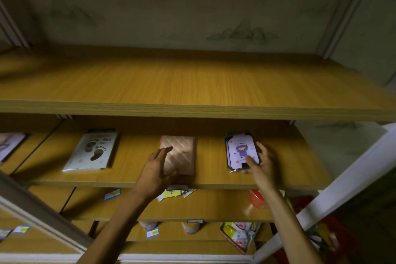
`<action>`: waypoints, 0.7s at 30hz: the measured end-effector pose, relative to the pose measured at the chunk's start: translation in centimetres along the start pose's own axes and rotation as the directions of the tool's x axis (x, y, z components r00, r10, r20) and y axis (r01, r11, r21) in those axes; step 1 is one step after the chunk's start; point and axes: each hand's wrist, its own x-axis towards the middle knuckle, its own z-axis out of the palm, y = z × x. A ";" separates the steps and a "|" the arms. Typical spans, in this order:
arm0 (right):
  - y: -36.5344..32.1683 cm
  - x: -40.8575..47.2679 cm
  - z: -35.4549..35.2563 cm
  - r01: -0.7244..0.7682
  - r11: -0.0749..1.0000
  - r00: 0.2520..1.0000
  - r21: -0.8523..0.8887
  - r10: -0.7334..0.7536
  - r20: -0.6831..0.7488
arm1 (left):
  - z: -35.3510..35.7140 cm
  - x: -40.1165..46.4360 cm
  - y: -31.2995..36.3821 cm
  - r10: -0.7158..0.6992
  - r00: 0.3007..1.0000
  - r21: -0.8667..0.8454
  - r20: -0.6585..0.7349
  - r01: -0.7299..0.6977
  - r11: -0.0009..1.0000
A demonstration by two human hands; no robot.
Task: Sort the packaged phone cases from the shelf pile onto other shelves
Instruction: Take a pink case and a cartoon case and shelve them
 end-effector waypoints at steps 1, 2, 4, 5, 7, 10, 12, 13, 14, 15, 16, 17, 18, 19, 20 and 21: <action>0.0 0.1 0.0 0.016 0.998 1.000 -0.058 -0.016 -0.004 | 0.0 0.0 0.0 0.004 1.000 0.014 0.001 -0.004 1.000; -0.1 0.1 -0.1 0.032 0.993 0.999 -0.116 -0.033 -0.010 | 0.0 0.0 0.0 0.009 1.000 0.030 0.004 -0.009 1.000; 0.0 0.2 -0.4 0.057 0.965 0.998 -0.254 -0.065 -0.022 | -0.1 -0.1 0.2 0.009 1.000 0.047 0.009 -0.010 0.999; 0.0 0.2 -0.6 0.060 0.939 0.997 -0.338 -0.072 -0.022 | -0.2 -0.1 0.2 0.010 1.000 0.040 0.008 -0.011 0.999; 0.0 0.0 -1.2 0.061 0.883 0.997 -0.465 -0.080 -0.022 | -0.2 -0.2 0.2 0.016 1.000 0.019 0.001 -0.016 1.000; -0.4 -0.5 -2.0 0.111 0.826 0.987 -0.553 -0.155 -0.032 | -0.4 -0.6 -0.1 0.023 1.000 -0.009 -0.017 -0.023 1.000; -0.8 -1.1 -2.1 0.148 0.814 0.982 -0.562 -0.189 -0.016 | -0.6 -1.1 -0.2 0.013 0.999 -0.015 -0.030 -0.014 1.000; -1.1 -1.5 -1.9 0.154 0.830 0.984 -0.537 -0.178 0.007 | -0.7 -1.4 -0.3 0.004 0.999 -0.018 -0.034 -0.005 1.000; -1.4 -1.9 -1.6 0.166 0.850 0.985 -0.500 -0.165 0.047 | -0.9 -1.7 -0.4 -0.006 0.999 -0.024 -0.038 0.005 1.000; -1.6 -2.4 -1.2 0.181 0.868 0.983 -0.462 -0.153 0.096 | -1.2 -2.1 -0.5 -0.017 0.999 -0.032 -0.042 0.015 0.999; -1.9 -2.9 -0.6 0.200 0.882 0.978 -0.426 -0.151 0.146 | -1.5 -2.5 -0.7 -0.026 0.999 -0.041 -0.048 0.024 0.999; -2.1 -3.4 0.1 0.219 0.890 0.970 -0.400 -0.156 0.185 | -1.8 -3.0 -0.8 -0.033 0.998 -0.047 -0.057 0.031 0.998; -2.2 -3.8 0.8 0.231 0.899 0.965 -0.372 -0.161 0.209 | -2.3 -3.5 -1.1 -0.046 0.997 -0.055 -0.062 0.043 0.998; -2.2 -4.3 1.5 0.233 0.905 0.961 -0.357 -0.158 0.228 | -2.8 -4.1 -1.3 -0.058 0.996 -0.063 -0.069 0.054 0.997; -2.3 -4.9 2.4 0.238 0.908 0.956 -0.345 -0.156 0.248 | -3.4 -4.8 -1.7 -0.066 0.994 -0.071 -0.082 0.060 0.996; -2.4 -5.5 3.2 0.239 0.903 0.951 -0.356 -0.144 0.273 | -4.2 -5.6 -2.2 -0.071 0.993 -0.077 -0.097 0.063 0.995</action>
